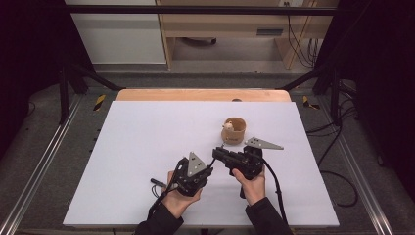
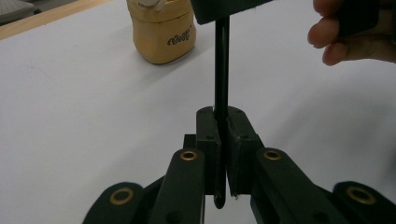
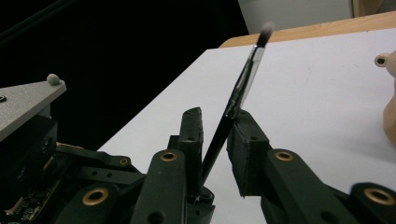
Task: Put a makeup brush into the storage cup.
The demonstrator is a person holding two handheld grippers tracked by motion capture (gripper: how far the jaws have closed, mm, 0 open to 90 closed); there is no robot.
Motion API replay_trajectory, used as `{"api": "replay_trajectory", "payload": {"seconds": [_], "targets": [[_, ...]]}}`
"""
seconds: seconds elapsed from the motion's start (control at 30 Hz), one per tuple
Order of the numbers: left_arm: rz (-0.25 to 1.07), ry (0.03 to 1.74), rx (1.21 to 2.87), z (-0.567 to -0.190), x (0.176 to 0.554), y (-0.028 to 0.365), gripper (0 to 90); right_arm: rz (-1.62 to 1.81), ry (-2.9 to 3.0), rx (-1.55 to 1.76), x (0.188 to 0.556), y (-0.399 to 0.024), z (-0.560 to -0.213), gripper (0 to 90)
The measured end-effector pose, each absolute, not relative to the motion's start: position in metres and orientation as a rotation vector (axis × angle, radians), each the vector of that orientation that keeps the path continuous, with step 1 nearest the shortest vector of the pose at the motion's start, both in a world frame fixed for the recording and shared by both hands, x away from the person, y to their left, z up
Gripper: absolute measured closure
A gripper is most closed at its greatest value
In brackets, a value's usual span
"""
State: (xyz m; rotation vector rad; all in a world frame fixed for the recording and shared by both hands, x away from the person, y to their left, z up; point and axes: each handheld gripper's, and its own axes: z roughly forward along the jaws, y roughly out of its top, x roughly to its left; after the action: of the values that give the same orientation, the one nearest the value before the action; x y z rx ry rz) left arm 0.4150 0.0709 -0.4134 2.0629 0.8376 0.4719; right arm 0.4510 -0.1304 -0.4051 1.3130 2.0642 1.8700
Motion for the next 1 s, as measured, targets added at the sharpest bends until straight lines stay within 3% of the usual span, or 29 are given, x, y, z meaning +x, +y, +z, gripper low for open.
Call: {"api": "replay_trajectory", "payload": {"seconds": [0.53, 1.0], "targets": [[0.486, 0.825, 2.073, -0.414, 0.413, 0.070, 83.2, 1.932, 2.094, 1.269, 0.447, -0.132, -0.402, 85.2], [0.494, 0.750, 2.039, -0.408, 0.416, 0.092, 49.0, 1.832, 2.073, 1.232, 0.445, -0.140, -0.398, 85.2]]}}
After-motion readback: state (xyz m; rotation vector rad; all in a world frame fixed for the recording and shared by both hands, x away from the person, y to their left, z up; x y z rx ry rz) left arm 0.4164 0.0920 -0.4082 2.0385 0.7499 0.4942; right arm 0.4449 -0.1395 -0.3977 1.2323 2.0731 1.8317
